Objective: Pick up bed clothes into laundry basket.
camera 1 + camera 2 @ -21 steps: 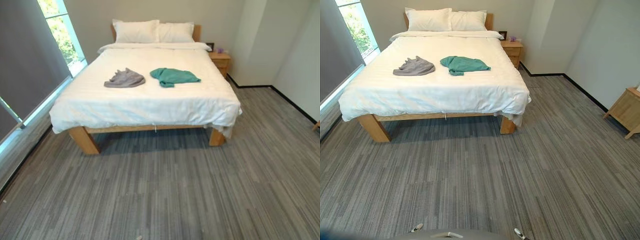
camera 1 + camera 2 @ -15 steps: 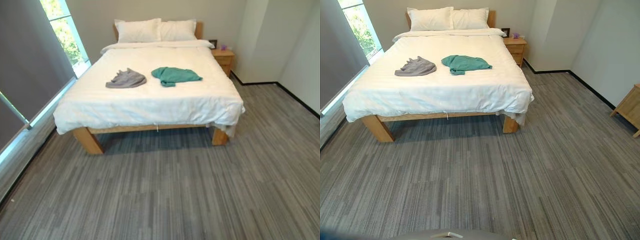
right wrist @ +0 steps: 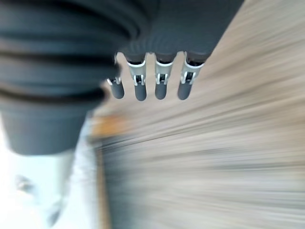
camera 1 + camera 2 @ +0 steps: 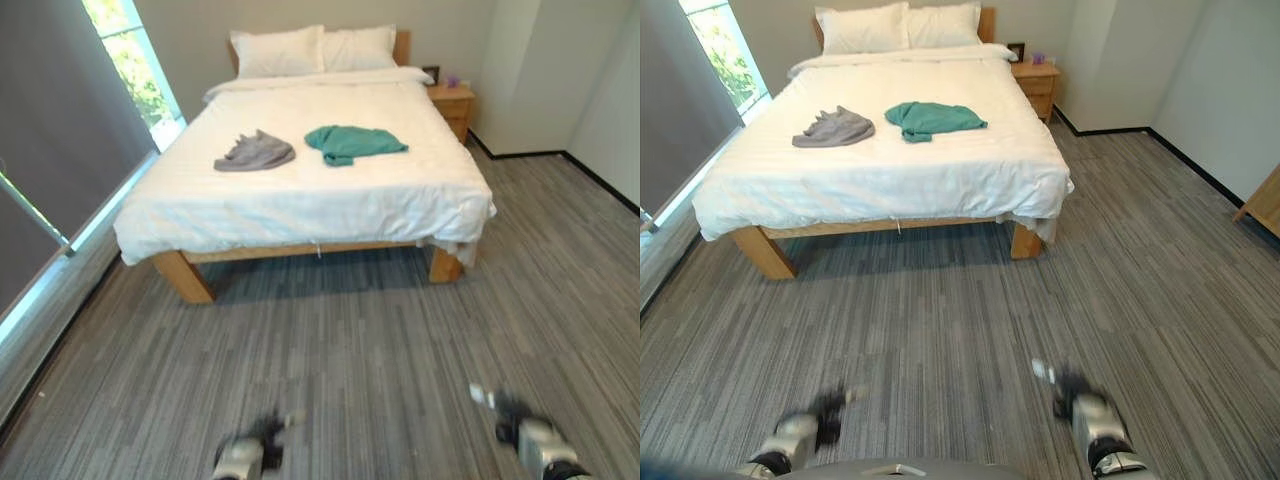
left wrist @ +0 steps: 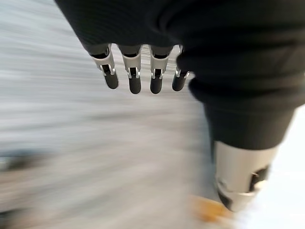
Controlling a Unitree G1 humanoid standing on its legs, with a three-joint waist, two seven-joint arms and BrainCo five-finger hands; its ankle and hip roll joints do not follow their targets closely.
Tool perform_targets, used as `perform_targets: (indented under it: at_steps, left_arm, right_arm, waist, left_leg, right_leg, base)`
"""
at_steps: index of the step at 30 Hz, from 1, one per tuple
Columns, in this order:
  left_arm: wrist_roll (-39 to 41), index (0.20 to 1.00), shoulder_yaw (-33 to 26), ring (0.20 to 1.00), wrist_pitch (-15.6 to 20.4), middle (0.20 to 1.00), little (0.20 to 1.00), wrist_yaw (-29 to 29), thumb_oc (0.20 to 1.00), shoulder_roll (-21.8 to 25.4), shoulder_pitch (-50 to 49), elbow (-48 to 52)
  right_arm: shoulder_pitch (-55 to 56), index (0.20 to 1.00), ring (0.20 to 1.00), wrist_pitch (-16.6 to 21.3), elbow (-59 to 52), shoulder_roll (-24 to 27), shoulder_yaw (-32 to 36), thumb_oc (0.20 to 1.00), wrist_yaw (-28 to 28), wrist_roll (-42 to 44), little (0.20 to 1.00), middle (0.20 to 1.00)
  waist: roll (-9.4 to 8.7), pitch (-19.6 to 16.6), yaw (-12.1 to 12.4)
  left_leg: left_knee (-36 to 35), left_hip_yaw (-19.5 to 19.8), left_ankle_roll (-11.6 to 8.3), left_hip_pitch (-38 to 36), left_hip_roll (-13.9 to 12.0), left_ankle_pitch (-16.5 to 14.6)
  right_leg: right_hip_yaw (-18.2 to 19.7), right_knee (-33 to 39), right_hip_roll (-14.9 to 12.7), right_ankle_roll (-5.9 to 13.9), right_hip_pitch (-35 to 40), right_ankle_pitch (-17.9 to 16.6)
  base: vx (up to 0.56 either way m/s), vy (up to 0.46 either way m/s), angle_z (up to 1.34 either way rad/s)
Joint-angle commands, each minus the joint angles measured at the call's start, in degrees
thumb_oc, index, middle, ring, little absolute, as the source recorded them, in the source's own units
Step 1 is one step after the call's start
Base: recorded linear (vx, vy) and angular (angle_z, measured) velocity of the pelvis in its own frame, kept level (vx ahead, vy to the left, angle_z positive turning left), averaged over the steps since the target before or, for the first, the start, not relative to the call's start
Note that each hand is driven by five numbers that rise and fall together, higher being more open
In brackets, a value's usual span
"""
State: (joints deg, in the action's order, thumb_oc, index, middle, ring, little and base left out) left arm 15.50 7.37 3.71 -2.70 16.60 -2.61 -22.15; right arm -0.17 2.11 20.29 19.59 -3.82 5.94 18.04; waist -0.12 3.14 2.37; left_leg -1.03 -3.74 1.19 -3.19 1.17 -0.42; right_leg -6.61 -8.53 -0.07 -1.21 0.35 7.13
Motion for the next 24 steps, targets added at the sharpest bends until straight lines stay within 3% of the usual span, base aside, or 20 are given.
perform_targets:
  at_steps: [1, 3, 7, 9, 11, 18, 21, 22, 24]
  left_arm:
    - [-3.37, 1.0, -3.34, 1.0, 1.77, 1.0, 1.0, -3.14, 1.0, 2.48, 3.86, -6.67]
    - [-3.59, 1.0, -3.58, 1.0, 1.96, 1.0, 1.0, -2.68, 1.0, 2.87, 2.66, -2.85]
    - [7.32, 1.0, -4.7, 1.0, 1.88, 1.0, 1.0, -2.52, 1.0, 0.04, 0.71, -1.54]
    - [8.21, 1.0, -4.59, 1.0, 1.93, 1.0, 1.0, -2.64, 1.0, -0.55, 0.53, -2.46]
    - [6.81, 1.0, -4.91, 1.0, 1.54, 1.0, 1.0, -3.23, 1.0, -1.07, 0.11, -3.36]
    - [2.77, 1.0, -6.1, 1.0, 0.64, 1.0, 1.0, -4.99, 1.0, 0.15, -1.38, -2.04]
    - [3.48, 1.0, -6.9, 1.0, 0.62, 1.0, 1.0, -5.76, 1.0, 0.34, -0.88, -1.55]
    - [3.14, 1.0, -7.89, 1.0, 0.7, 1.0, 1.0, -6.69, 1.0, 1.26, -0.57, 0.09]
    - [2.99, 1.0, -8.7, 1.0, 0.53, 1.0, 1.0, -7.04, 1.0, 2.01, -0.43, 0.79]
  right_arm:
    - [-0.28, 1.0, 1.0, 2.29, 4.52, -1.21, 0.88, 1.0, 2.17, -4.5, 1.0, 1.0]
    - [1.1, 1.0, 1.0, 2.77, 1.1, -0.86, 1.67, 1.0, 1.83, -6.04, 1.0, 1.0]
    - [3.41, 1.0, 1.0, 2.62, -1.62, -1.44, 0.82, 1.0, 0.77, -7.91, 1.0, 1.0]
    - [3.57, 1.0, 1.0, 2.8, -0.85, -1.87, 0.3, 1.0, 1.17, -9.01, 1.0, 1.0]
    - [3.95, 1.0, 1.0, 2.34, -0.58, -1.55, -0.68, 1.0, 1.79, -13.79, 1.0, 1.0]
    - [3.29, 1.0, 1.0, 2.33, -0.72, -1.94, -1.05, 1.0, 2.48, -13.74, 1.0, 1.0]
    - [1.52, 1.0, 1.0, 2.22, -0.28, -1.8, -1.86, 1.0, 2.75, -13.76, 1.0, 1.0]
    - [0.47, 1.0, 1.0, 2.29, 0.04, -1.51, -2.51, 1.0, 2.7, -13.43, 1.0, 1.0]
    - [0.19, 1.0, 1.0, 2.11, 0.08, -1.58, -3.25, 1.0, 2.47, -14.03, 1.0, 1.0]
  waist:
    - [-2.88, -0.2, 0.54]
    - [-3.01, 0.01, 0.63]
    - [-3.21, 0.31, 0.64]
    - [-3.26, 0.42, 0.64]
    - [-3.35, 0.77, 0.64]
    - [-3.69, 2.0, 1.35]
    - [-3.14, 3.05, 1.62]
    - [-2.46, 4.65, 1.92]
    - [-2.17, 6.23, 2.04]
  left_leg:
    - [-3.97, 4.17, -1.01, -2.06, -0.77, 3.48]
    - [-3.97, 4.37, -0.92, -2.15, -0.61, 3.39]
    - [-3.97, 4.35, -0.77, -2.15, -0.42, 3.38]
    - [-3.97, 4.3, -0.74, -2.11, -0.44, 3.37]
    - [-3.97, 4.19, -0.61, -1.88, -0.38, 3.36]
    - [-3.97, 4.27, 0.44, -1.43, 0.78, 3.09]
    - [-3.63, 4.4, 1.13, -1.59, 1.15, 2.43]
    - [-2.64, 4.72, 2.21, -0.94, 1.74, 2.2]
    - [-1.25, 4.37, 3.66, -0.14, 2.39, 1.54]
  right_leg:
    - [-0.03, 13.53, -3.9, 3.69, 4.35, -13.77]
    - [-0.15, 13.53, -4.0, 3.73, 4.44, -13.67]
    - [-0.07, 13.53, -4.14, 3.69, 4.53, -13.6]
    - [-0.06, 13.53, -4.17, 3.73, 4.46, -13.63]
    - [-0.18, 13.53, -4.29, 3.9, 4.08, -13.7]
    - [-0.03, 12.67, -5.43, 4.43, 3.84, -13.7]
    - [0.44, 9.22, -6.23, 4.73, 2.51, -12.37]
    - [0.76, 1.67, -7.15, 5.13, -0.88, -11.4]
    - [0.63, -11.45, -8.93, 5.58, -7.5, -15.85]
  base:
    - [-0.01, 0.002, 0.08]
    - [0.0, 0.0, 0.03]
    - [0.0, 0.0, 0.0]
    - [0.0, 0.0, 0.0]
    - [0.0, 0.016, -0.01]
    - [0.01, 0.049, -0.01]
    - [0.01, 0.134, -0.04]
    - [-0.06, 0.189, -0.03]
    - [-0.06, 0.248, -0.1]
